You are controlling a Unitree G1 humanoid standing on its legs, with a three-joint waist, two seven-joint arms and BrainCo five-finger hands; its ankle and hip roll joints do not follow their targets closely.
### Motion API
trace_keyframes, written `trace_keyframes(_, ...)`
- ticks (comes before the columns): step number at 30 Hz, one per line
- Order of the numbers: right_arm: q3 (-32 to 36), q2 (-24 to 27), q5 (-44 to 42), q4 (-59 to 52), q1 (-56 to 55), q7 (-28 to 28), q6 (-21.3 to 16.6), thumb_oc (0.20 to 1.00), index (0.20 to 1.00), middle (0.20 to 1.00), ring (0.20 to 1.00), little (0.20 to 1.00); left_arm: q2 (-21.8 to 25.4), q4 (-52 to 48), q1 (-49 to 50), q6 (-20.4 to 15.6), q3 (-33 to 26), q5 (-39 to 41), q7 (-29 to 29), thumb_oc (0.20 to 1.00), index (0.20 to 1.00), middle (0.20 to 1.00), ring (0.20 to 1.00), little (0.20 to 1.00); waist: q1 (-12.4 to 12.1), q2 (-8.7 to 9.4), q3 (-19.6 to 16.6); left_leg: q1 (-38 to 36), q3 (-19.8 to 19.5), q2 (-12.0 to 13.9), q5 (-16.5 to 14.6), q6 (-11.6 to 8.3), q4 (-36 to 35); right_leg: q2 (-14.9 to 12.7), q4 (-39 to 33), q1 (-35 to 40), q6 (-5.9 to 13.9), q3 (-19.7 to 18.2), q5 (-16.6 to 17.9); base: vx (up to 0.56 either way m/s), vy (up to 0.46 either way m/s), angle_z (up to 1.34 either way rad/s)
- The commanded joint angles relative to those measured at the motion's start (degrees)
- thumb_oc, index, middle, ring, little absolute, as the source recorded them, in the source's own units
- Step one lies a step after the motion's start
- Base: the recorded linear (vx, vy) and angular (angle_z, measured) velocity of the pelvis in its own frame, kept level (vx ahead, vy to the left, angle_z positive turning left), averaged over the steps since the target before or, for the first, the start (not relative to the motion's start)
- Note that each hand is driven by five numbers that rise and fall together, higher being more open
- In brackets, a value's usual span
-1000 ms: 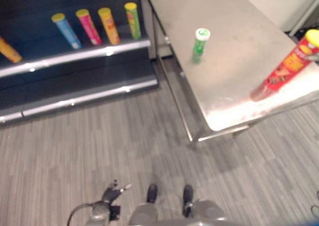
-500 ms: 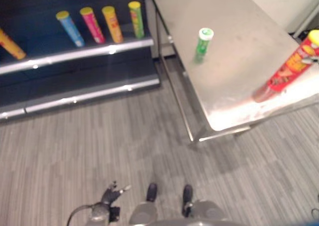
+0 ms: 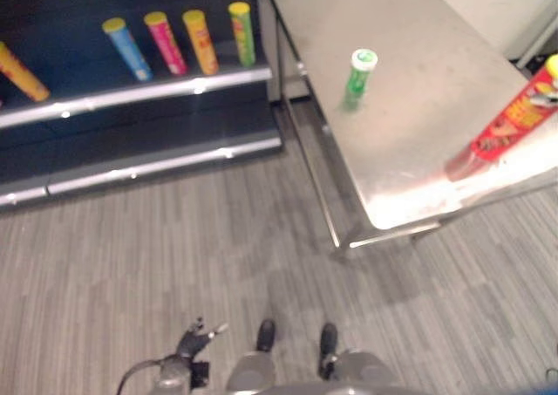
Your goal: Put the goods on the table back onto the shelves and tidy them up.
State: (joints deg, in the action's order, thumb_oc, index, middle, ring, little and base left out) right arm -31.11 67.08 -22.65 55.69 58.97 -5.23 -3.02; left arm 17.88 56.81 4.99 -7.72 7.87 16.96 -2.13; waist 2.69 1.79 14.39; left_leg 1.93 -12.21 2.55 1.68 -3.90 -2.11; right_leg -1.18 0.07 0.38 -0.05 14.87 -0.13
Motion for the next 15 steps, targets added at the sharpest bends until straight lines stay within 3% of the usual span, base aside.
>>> trace_keyframes(1,-4.18,2.0,-0.12,1.93,10.28,1.04,-1.82,1.0,1.0,1.0,1.0,1.0,2.92,-1.03,-0.4,-1.85,0.51,0.57,-0.29,1.0,1.0,1.0,1.0,1.0,-1.74,2.02,-0.44,-5.42,3.77,9.84,-1.97,-8.12,5.56,-4.44,8.65,-4.4,7.02,-3.34,-8.89,0.0,0.0,0.0)
trace_keyframes(3,-5.41,1.62,1.04,3.04,10.83,0.52,-1.38,0.2,0.2,0.2,0.2,0.2,3.0,-1.35,-0.51,-1.93,0.64,0.65,-0.18,1.0,1.0,1.0,1.0,1.0,-1.84,2.15,-0.37,-5.34,3.69,9.86,-1.97,-8.09,5.64,-4.43,8.72,-4.42,7.0,-3.34,-8.92,0.0,0.0,0.0)
trace_keyframes(15,-4.37,2.42,1.83,0.57,9.53,1.65,-1.86,0.2,0.2,0.2,0.2,0.2,2.8,-0.97,-0.77,-1.88,-0.05,0.57,-0.62,1.0,1.0,1.0,1.0,1.0,-1.77,2.32,0.0,-5.33,3.96,10.03,-1.58,-8.05,5.59,-4.17,8.73,-4.43,6.88,-3.58,-9.09,0.0,0.0,0.0)
